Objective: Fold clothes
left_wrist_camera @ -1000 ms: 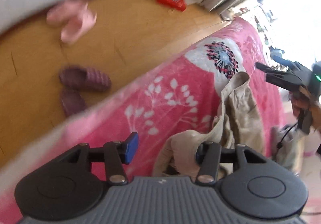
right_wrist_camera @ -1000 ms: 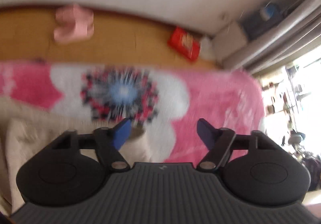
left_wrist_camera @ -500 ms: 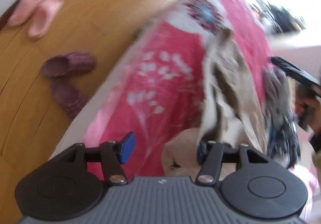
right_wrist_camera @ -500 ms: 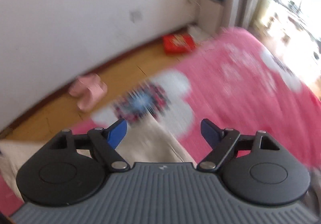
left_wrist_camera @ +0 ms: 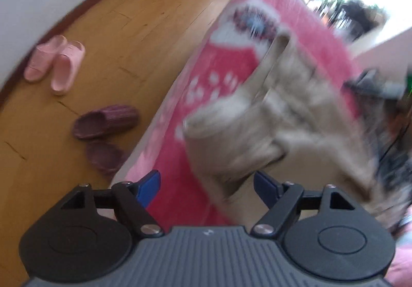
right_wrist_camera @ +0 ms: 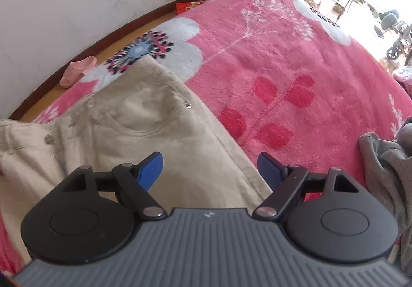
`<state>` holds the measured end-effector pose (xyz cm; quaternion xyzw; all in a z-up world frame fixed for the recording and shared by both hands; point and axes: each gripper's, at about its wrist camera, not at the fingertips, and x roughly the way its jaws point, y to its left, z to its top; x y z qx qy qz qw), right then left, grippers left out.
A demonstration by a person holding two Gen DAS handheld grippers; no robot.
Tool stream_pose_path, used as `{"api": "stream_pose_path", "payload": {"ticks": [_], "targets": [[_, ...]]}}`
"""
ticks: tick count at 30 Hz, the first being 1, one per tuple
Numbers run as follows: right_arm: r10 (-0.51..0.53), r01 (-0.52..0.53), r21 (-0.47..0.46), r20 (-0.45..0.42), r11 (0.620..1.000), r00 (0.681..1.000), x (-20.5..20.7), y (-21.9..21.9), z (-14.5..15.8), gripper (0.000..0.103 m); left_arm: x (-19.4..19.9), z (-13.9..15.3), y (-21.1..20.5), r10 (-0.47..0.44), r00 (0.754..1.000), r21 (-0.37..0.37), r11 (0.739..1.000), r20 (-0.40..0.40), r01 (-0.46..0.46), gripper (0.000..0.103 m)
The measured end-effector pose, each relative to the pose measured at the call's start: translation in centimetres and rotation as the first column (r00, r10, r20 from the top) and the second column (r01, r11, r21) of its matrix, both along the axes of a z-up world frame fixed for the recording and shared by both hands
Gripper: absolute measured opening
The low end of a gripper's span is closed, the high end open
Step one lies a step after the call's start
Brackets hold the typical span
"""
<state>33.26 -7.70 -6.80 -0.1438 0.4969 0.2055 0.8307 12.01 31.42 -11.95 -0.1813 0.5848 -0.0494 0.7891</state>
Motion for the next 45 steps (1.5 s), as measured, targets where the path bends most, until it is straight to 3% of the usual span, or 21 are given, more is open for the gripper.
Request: {"api": "stream_pose_path", "payload": {"ticks": [3,9,11,14,18,23,27,31,33,34,35,39,41,45], "targets": [[0.014,-0.014,0.023,0.005,1.0,1.0,2.4,0.8,-1.3,0.081,0.1,-2.0,-1.6,-0.001,1.0,0.051,0.999,0.025,0.0,0.07],[0.077,-0.072,0.088,-0.052,0.994,0.996,7.3,4.5,-3.6,0.081,0.8,-3.3,-2.2,0.036,0.995,0.007,0.999,0.097,-0.037,0.069],[0.094,-0.083,0.101,-0.118,0.991,0.988,8.5,5.7,-4.9,0.081,1.0,-3.5,-2.7,0.026,0.992,0.004,1.0,0.124,-0.026,0.069],[0.112,-0.097,0.085,-0.203,0.992,0.973,9.8,7.2,-7.0,0.081,1.4,-4.2,-2.8,0.047,0.991,-0.015,0.999,0.125,-0.045,0.063],[0.111,-0.098,0.068,-0.223,0.993,0.969,10.0,7.9,-7.6,0.079,0.9,-4.7,-2.5,0.104,0.985,-0.043,0.994,0.135,-0.099,0.055],[0.132,-0.117,0.079,-0.233,0.99,0.963,10.1,7.5,-6.1,0.024,0.0,-4.2,-2.3,0.142,0.979,-0.058,0.989,0.146,-0.135,0.042],[0.124,-0.104,0.101,-0.22,0.989,0.968,10.1,7.0,-5.9,0.024,0.0,-4.7,-2.1,0.168,0.978,-0.08,0.984,0.124,-0.159,0.041],[0.115,-0.101,0.08,-0.197,0.992,0.974,9.4,7.6,-6.2,0.047,0.2,-5.2,-1.8,0.204,0.975,-0.093,0.976,0.088,-0.196,0.041],[0.111,-0.1,0.07,-0.186,0.993,0.976,9.1,7.9,-6.4,0.046,0.4,-4.8,-2.6,0.208,0.975,-0.034,0.978,0.074,-0.206,0.04],[0.109,-0.099,0.065,-0.18,0.993,0.978,8.9,8.1,-6.5,0.035,0.4,-4.4,-3.0,0.214,0.975,-0.003,0.977,0.068,-0.214,0.039],[0.107,-0.098,0.06,-0.174,0.993,0.979,8.8,8.2,-6.6,0.014,0.4,-4.1,-3.4,0.233,0.971,0.014,0.972,0.061,-0.234,0.035],[0.137,-0.137,0.017,-0.059,0.99,0.989,8.9,10.0,-5.2,0.007,-0.1,-3.0,-4.0,0.364,0.931,-0.001,0.932,0.014,-0.364,0.017],[0.155,-0.155,-0.007,0.0,0.988,0.988,9.0,10.9,-4.4,0.006,-0.5,-2.7,-3.8,0.442,0.897,-0.044,0.895,-0.023,-0.443,0.015],[0.192,-0.187,-0.058,0.117,0.981,0.974,9.2,12.7,-3.0,0.005,-0.9,-1.5,-3.8,0.516,0.855,-0.098,0.85,-0.041,-0.518,0.013]]}}
